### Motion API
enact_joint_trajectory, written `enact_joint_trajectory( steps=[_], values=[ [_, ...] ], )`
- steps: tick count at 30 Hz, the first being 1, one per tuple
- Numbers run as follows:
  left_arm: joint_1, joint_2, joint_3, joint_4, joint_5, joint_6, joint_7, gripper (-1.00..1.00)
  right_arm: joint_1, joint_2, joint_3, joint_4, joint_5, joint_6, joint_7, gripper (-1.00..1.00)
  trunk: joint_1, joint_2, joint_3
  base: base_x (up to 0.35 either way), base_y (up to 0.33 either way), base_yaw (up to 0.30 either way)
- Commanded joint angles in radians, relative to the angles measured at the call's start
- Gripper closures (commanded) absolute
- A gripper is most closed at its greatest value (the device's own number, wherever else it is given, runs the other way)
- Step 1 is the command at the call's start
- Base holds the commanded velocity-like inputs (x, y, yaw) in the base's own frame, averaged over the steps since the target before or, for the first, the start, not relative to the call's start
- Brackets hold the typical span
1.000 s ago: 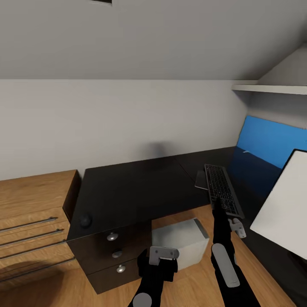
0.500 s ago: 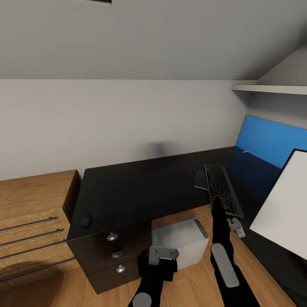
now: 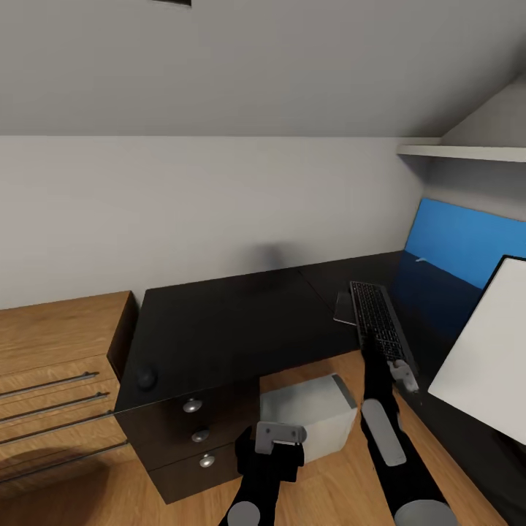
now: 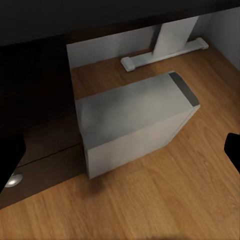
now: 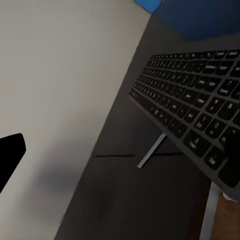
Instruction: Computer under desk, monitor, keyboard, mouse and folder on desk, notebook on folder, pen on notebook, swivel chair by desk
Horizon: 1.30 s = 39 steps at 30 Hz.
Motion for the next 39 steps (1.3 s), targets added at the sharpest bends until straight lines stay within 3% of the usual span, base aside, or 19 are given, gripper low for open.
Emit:
enact_joint_trajectory(
  steps=[1, 9, 13, 20, 29, 39],
  values=[
    [-0.001, 0.000, -0.002, -0.001, 0.008, 0.003, 0.009, -1.00, -0.022, -0.008, 0.000, 0.021, 0.002, -0.002, -0.009, -1.00, 0.000, -0.001, -0.001, 0.000, 0.000, 0.000],
    [-0.001, 0.000, -0.003, 0.000, 0.009, 0.003, 0.009, -1.00, -0.189, -0.071, 0.001, 0.264, 0.073, -0.003, -0.040, -1.00, 0.000, -0.001, -0.001, 0.000, 0.000, 0.000],
    [-0.001, 0.000, -0.003, 0.000, 0.009, 0.003, 0.009, -1.00, -0.229, -0.096, 0.000, 0.352, 0.084, -0.004, -0.043, -1.00, 0.000, -0.001, -0.001, 0.000, 0.000, 0.000],
    [-0.001, 0.000, -0.003, 0.000, 0.009, 0.003, 0.010, -1.00, -0.253, -0.109, -0.002, 0.428, 0.092, -0.009, -0.045, -1.00, 0.000, -0.001, -0.001, 0.073, 0.000, 0.000],
    [-0.001, 0.000, -0.003, 0.001, 0.009, 0.003, 0.011, -1.00, -0.257, -0.111, -0.007, 0.443, 0.092, -0.012, -0.045, -1.00, 0.000, -0.001, -0.001, 0.255, 0.000, 0.000],
    [-0.001, 0.000, -0.025, 0.002, 0.009, 0.003, 0.011, -1.00, -0.257, -0.116, -0.004, 0.447, 0.097, -0.046, -0.046, -1.00, 0.000, -0.001, -0.001, 0.041, 0.000, 0.000]
  ],
)
